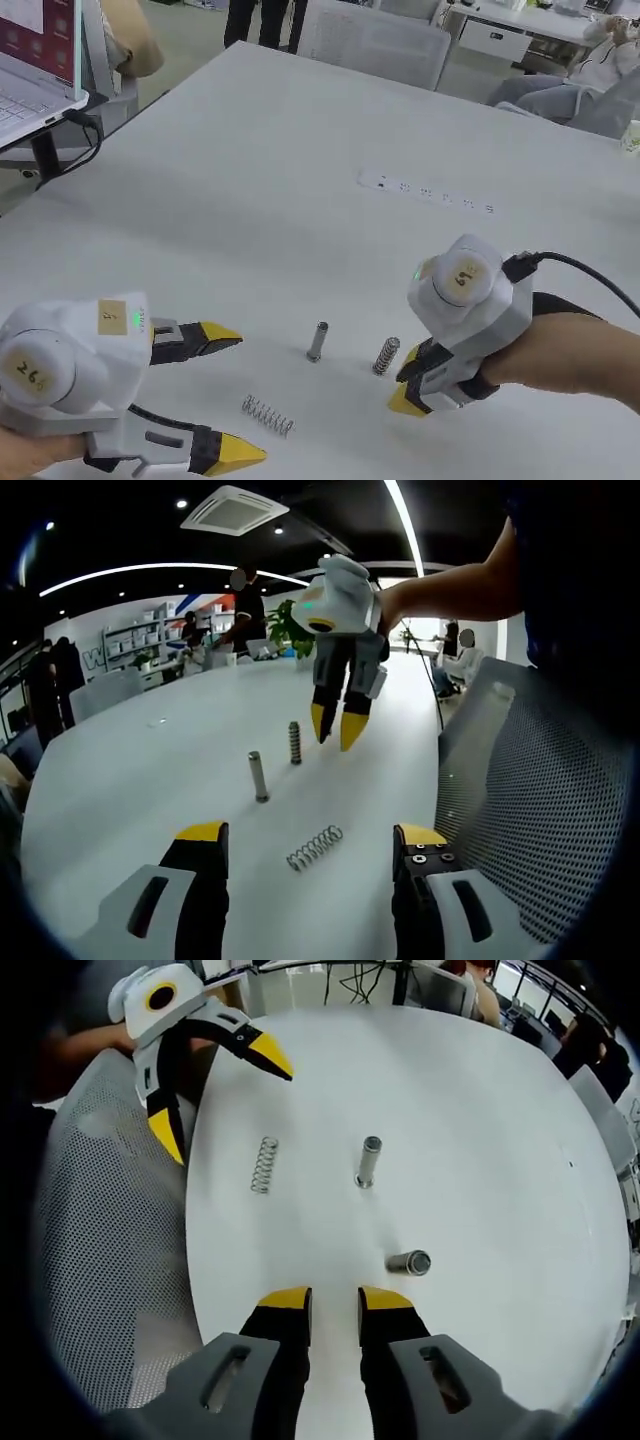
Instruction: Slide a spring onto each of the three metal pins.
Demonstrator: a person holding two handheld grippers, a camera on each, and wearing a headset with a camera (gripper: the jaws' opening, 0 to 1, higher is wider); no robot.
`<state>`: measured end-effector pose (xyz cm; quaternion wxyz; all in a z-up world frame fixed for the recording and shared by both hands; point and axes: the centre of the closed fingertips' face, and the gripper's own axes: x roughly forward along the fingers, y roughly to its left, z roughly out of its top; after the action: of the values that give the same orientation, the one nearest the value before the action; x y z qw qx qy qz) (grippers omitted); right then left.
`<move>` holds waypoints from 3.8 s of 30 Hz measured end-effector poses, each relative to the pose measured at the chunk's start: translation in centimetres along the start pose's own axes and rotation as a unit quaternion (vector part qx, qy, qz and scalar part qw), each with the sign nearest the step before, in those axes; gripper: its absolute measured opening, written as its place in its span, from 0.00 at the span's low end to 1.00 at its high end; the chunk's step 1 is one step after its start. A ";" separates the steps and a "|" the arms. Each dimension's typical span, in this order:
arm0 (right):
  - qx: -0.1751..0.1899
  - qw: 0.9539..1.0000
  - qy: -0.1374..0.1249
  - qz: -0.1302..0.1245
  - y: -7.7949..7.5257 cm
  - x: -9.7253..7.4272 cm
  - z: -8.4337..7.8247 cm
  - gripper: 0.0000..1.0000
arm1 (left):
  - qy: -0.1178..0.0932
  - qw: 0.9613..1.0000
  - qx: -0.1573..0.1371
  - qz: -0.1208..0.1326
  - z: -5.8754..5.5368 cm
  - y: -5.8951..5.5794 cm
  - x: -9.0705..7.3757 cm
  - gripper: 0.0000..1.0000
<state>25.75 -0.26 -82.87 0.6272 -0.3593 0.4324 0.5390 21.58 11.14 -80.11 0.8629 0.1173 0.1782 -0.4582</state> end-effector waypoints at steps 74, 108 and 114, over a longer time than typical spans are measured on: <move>-0.093 0.995 -0.016 0.044 7.1 2.2 7.0 0.08 | 0.014 0.999 0.025 -0.021 -0.5 -1.1 -0.4 0.47; -0.115 0.989 -0.026 0.084 9.1 -2.0 8.9 0.08 | -0.007 0.995 0.084 -0.060 1.4 -2.8 -0.5 0.03; -0.114 0.989 -0.045 0.078 8.7 -2.9 9.4 0.08 | -0.014 0.996 0.073 -0.059 1.9 -2.8 -0.3 0.03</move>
<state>18.49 8.67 -76.61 0.5570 -0.3693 0.3662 0.6475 19.45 9.13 -78.40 0.8261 0.1625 0.1389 -0.5213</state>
